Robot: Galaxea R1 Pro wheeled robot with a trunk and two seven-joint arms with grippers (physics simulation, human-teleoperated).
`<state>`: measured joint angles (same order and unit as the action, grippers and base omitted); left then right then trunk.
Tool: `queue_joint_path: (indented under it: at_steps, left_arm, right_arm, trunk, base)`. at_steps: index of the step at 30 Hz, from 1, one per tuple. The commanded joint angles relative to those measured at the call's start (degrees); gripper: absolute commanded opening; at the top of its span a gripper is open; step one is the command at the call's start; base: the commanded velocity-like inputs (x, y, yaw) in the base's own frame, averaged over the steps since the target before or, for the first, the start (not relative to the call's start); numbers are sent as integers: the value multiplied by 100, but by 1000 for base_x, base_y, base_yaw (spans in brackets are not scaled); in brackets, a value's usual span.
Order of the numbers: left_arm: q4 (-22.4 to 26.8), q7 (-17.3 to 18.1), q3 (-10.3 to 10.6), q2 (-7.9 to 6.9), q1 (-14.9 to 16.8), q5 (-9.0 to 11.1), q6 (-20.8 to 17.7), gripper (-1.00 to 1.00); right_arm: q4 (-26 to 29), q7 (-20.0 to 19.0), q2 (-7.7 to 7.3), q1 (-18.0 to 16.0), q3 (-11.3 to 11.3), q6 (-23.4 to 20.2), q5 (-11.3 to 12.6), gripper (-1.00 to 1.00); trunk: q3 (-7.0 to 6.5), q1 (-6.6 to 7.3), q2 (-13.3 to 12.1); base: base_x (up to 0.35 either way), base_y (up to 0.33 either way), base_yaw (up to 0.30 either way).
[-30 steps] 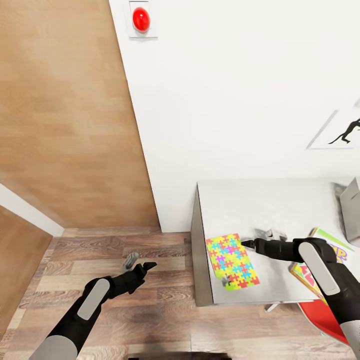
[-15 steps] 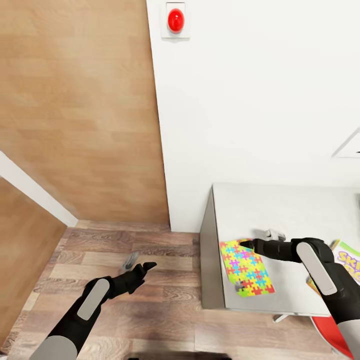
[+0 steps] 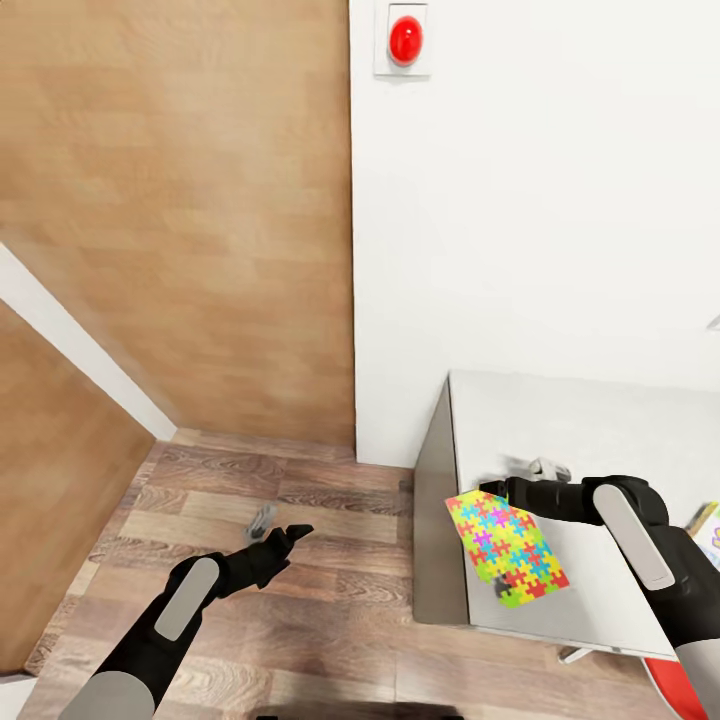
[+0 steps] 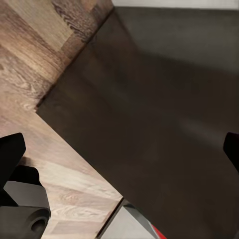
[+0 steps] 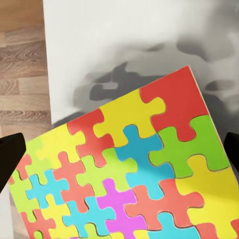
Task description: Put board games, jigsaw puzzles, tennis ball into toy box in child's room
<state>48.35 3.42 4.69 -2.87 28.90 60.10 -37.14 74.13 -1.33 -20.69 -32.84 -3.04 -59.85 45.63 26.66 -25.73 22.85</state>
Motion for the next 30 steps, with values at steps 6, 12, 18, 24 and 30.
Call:
queue_joint_path:
  at_steps: [6,12,18,24,30]
  left_arm:
    - [-1,17,13,-3,9,-7,-9,100]
    - [-1,18,14,-3,8,-7,-10,100]
    - [-1,19,14,-3,7,-7,-4,100]
    - [-1,20,19,-3,4,-7,76,100]
    - [-1,54,18,-3,3,-7,117,100]
  right_arm:
    - [5,-12,-10,-1,1,-15,52,100]
    - [5,-13,-13,-3,6,-15,51,100]
    - [5,-15,-35,-3,19,-15,51,100]
    - [5,-15,-49,-4,29,-15,51,100]
    - [5,-15,-49,-2,35,-15,51,100]
  trunk:
    - [9,-6,7]
    - [9,-6,7]
    - [9,-6,7]
    - [9,-6,7]
    - [9,-6,7]
  base:
    - [0,0,24]
    - [0,0,8]
    - [0,0,3]
    - [0,0,1]
    - [0,0,6]
